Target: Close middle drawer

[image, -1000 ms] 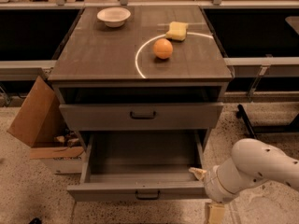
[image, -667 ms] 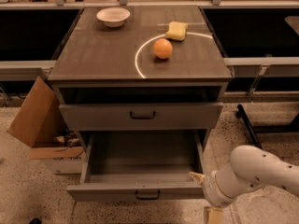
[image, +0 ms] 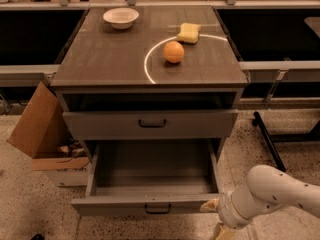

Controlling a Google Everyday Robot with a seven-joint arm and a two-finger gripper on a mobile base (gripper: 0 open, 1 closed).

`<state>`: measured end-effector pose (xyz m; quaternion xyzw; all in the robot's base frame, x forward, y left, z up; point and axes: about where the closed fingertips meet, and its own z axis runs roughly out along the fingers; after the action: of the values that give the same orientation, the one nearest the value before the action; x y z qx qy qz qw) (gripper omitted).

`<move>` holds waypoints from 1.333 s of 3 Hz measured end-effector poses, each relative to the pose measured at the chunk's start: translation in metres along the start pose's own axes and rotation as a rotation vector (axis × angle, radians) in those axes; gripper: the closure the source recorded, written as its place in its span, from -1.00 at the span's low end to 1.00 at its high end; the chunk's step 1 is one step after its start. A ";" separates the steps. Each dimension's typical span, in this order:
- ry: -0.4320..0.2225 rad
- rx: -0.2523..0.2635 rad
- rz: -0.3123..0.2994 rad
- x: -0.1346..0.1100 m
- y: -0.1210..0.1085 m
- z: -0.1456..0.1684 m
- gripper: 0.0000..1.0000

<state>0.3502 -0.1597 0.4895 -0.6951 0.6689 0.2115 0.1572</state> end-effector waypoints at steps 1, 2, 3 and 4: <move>-0.004 -0.004 0.014 0.007 0.000 0.011 0.38; 0.005 -0.010 0.029 0.011 -0.002 0.022 0.85; 0.027 0.007 0.054 0.022 -0.019 0.041 1.00; 0.112 0.099 0.112 0.064 -0.087 0.077 1.00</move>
Offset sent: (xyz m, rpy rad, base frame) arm 0.0026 0.0035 -0.0354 -0.0207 0.0326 -0.0324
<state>0.4313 -0.1720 0.3853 -0.6588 0.7240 0.1474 0.1417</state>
